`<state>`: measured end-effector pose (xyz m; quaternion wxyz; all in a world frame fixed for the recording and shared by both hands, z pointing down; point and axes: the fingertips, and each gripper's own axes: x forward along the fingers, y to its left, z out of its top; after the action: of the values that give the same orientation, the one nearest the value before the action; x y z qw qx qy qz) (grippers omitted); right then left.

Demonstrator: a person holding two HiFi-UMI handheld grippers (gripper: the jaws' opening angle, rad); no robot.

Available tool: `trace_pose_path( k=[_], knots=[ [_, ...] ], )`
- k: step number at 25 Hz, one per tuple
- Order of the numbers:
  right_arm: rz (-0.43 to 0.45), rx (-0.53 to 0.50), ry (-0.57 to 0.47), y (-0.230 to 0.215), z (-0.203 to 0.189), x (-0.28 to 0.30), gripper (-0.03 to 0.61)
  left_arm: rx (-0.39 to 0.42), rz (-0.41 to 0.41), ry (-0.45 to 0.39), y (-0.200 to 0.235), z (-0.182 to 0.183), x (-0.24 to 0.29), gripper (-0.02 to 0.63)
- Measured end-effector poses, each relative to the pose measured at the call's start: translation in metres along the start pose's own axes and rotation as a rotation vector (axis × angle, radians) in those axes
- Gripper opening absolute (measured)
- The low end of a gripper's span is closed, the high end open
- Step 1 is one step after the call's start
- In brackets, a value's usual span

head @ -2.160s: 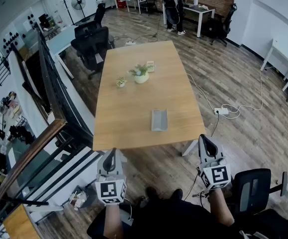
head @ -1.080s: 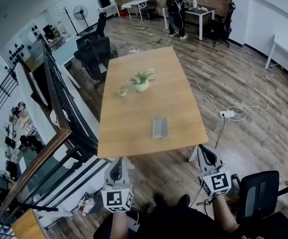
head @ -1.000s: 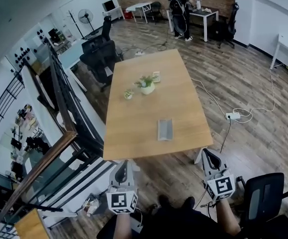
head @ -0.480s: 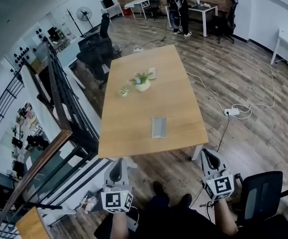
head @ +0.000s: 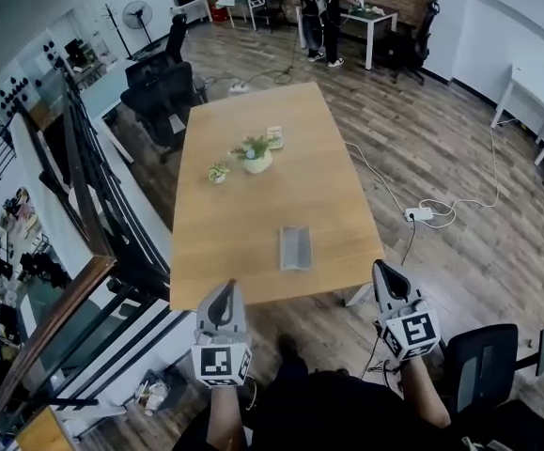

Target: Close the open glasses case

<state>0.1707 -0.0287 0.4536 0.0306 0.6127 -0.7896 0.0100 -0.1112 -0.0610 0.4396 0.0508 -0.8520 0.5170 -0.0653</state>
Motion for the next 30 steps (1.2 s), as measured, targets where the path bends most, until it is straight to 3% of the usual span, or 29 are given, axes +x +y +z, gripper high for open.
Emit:
trace_pose_path(
  k=[6,19,30],
  knots=[
    [-0.032,-0.020,0.018,0.003,0.014,0.048,0.014,-0.037,0.010,-0.002,0.038,-0.006,0.033,-0.002],
    [0.017,-0.019,0.114,0.058,-0.017,0.130,0.014,-0.061,-0.003,0.046,0.114,-0.044,0.062,-0.002],
    [0.067,0.006,0.136,0.039,-0.031,0.166,0.015,-0.084,0.058,0.074,0.111,-0.041,0.079,-0.002]
  ],
)
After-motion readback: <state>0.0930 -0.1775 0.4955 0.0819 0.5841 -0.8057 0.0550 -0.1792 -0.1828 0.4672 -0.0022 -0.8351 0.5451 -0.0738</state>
